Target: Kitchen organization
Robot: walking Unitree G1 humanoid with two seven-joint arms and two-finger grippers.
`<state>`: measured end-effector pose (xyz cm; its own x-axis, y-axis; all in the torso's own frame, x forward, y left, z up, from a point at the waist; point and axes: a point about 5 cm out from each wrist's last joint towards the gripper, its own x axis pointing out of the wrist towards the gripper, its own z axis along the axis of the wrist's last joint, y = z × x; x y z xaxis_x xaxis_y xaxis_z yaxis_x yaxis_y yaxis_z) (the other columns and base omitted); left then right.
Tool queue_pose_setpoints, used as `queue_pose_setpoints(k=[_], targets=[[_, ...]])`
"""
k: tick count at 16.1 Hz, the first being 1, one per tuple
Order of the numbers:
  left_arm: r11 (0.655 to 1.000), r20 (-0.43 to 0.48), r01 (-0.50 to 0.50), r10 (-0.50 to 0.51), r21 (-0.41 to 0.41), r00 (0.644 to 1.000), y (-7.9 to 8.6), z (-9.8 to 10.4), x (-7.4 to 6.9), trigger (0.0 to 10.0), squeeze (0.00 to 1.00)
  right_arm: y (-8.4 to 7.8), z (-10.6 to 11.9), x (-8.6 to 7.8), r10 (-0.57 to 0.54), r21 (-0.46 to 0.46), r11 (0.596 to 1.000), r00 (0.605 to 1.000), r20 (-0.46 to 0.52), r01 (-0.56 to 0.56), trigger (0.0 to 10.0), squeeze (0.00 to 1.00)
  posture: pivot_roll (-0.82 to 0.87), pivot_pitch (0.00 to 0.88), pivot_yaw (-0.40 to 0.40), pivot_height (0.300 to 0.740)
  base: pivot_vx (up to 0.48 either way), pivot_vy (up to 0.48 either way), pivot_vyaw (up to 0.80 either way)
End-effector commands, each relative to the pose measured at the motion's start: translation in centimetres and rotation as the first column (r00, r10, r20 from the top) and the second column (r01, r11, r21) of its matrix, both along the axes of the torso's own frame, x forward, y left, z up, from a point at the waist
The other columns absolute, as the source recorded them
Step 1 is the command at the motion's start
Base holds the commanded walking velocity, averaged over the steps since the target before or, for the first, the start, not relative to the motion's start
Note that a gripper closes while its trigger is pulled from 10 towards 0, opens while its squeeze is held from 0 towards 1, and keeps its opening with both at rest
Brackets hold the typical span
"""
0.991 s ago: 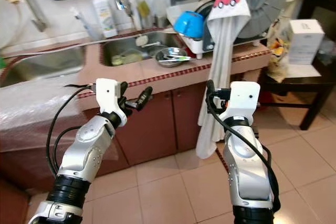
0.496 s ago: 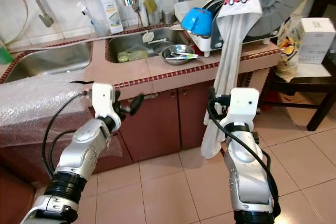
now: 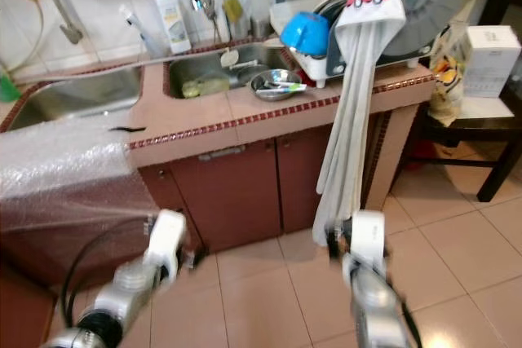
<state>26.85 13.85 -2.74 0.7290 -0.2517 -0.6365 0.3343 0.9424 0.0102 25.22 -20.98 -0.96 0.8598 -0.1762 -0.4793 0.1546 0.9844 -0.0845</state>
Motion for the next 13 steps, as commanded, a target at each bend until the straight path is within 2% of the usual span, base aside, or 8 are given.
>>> queue_pose_setpoints(k=[1,3,4,6,7,9,13], targets=[[0.999,-0.036,-0.032,0.033,0.037,0.999,1.1,-0.7,-0.7,10.0,0.00,0.8,-2.2,-1.3,0.021,0.031,0.999,0.994,-0.104,-0.017,10.0,0.00,-0.14,0.000,0.156,0.740,0.000,0.000,0.00],[0.997,-0.068,0.000,0.006,0.082,0.998,1.2,-1.4,-1.4,10.0,0.00,1.2,-4.0,-2.6,0.030,0.056,0.998,0.978,-0.208,-0.019,10.0,0.00,-0.13,0.000,0.159,0.740,0.000,0.000,0.00],[0.992,-0.124,0.035,-0.020,0.122,0.992,1.4,-2.3,-2.5,10.0,0.00,1.4,-5.4,-4.3,0.036,0.075,0.997,0.954,-0.298,-0.014,10.0,0.00,-0.12,0.000,0.156,0.740,0.000,0.000,0.00],[0.978,-0.196,0.093,-0.056,0.185,0.979,2.0,-3.4,-4.1,10.0,0.00,1.7,-6.7,-5.9,0.069,0.054,0.997,0.918,-0.390,-0.052,10.0,0.00,-0.11,0.000,0.148,0.740,0.000,0.000,0.00],[0.972,-0.226,0.123,-0.076,0.202,0.971,2.4,-3.8,-4.7,10.0,0.00,1.8,-7.0,-6.5,0.103,0.042,0.995,0.903,-0.418,-0.093,10.0,0.00,-0.11,0.000,0.145,0.740,0.000,0.000,0.00],[0.978,-0.228,0.090,-0.045,0.189,0.973,2.6,-3.9,-4.9,10.0,0.00,1.9,-7.1,-6.4,0.114,0.047,0.994,0.903,-0.414,-0.103,10.0,0.00,-0.11,0.000,0.140,0.740,0.000,0.000,0.00],[0.971,-0.259,0.067,-0.006,0.229,0.966,4.0,-4.5,-6.0,10.0,0.00,1.2,-7.3,-7.0,0.132,0.014,0.990,0.888,-0.440,-0.140,10.0,0.00,-0.11,0.000,0.117,0.740,0.000,0.000,-0.79]])
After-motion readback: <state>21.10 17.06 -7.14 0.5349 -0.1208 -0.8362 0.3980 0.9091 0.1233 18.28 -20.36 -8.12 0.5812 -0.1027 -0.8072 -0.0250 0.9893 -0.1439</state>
